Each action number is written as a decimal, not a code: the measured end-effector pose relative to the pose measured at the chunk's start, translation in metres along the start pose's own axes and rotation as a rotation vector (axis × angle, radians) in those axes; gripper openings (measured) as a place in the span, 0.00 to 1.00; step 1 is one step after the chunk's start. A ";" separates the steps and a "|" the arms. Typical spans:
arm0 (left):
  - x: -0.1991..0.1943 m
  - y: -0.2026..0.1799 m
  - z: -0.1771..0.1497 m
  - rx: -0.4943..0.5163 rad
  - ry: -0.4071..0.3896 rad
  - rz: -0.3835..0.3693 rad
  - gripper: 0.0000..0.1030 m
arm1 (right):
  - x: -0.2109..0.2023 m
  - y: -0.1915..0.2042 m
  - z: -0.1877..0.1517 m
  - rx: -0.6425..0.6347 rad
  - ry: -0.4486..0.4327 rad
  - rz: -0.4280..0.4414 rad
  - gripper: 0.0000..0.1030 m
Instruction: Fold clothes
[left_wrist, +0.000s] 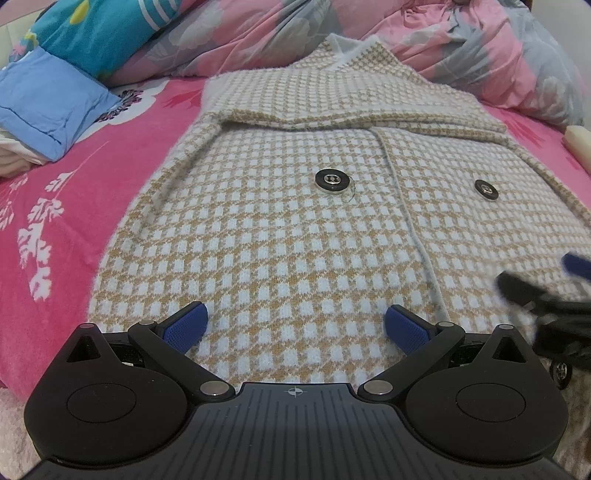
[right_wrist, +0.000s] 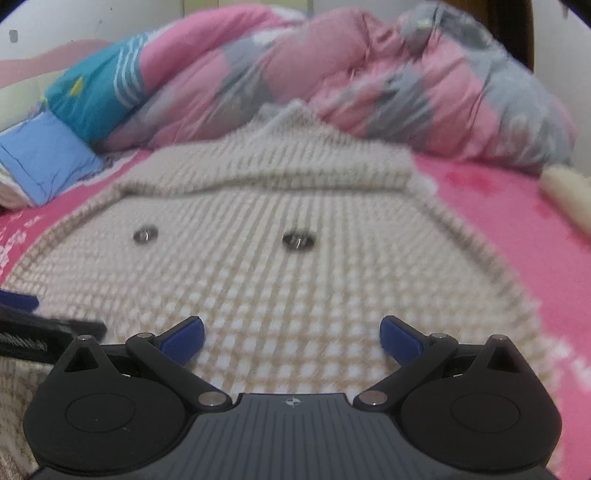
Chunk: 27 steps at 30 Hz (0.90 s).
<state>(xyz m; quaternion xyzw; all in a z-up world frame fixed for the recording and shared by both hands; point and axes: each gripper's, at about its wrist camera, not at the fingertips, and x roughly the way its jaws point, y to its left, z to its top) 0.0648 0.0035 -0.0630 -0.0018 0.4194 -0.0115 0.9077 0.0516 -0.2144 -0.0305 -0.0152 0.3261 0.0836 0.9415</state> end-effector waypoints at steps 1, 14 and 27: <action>0.000 0.001 -0.001 0.004 -0.005 -0.006 1.00 | -0.001 0.001 -0.004 -0.007 -0.016 -0.007 1.00; 0.000 0.006 -0.004 0.047 -0.037 -0.053 1.00 | -0.018 -0.002 -0.024 -0.001 -0.069 0.008 1.00; 0.003 0.010 -0.001 0.069 -0.031 -0.090 1.00 | -0.021 -0.009 -0.027 -0.021 -0.089 0.056 1.00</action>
